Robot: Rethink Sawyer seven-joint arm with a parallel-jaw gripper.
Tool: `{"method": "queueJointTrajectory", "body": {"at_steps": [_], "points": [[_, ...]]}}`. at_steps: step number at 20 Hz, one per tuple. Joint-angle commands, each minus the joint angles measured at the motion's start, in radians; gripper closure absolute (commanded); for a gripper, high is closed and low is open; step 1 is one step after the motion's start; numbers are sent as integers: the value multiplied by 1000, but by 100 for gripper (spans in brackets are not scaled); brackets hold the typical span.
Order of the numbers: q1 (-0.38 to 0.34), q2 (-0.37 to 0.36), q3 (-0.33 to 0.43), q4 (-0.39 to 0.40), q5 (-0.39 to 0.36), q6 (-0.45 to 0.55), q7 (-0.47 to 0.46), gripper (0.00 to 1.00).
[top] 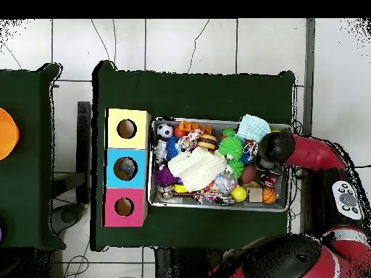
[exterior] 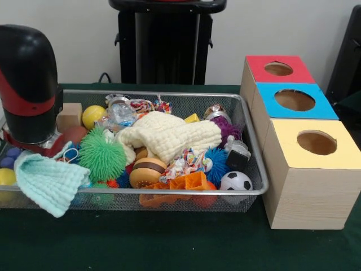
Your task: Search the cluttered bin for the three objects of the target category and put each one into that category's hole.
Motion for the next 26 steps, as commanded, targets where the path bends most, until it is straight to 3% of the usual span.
{"method": "queueJointTrajectory", "body": {"at_steps": [1,6,9,11,14,18,19,22,26], "points": [[-124,4,156,63,-73,-90,-422,0],[-155,165,211,-113,-145,-124,-528,0],[-154,186,221,-145,-161,-125,-522,0],[-160,169,219,-119,-151,-116,-503,0],[-153,111,200,-57,-142,-99,-458,0],[-160,3,192,89,-96,-77,-401,0],[-166,-52,196,153,-75,-69,-389,0],[-160,-170,196,250,-32,-13,-369,0],[-139,-275,187,301,-6,61,-347,0]]}}
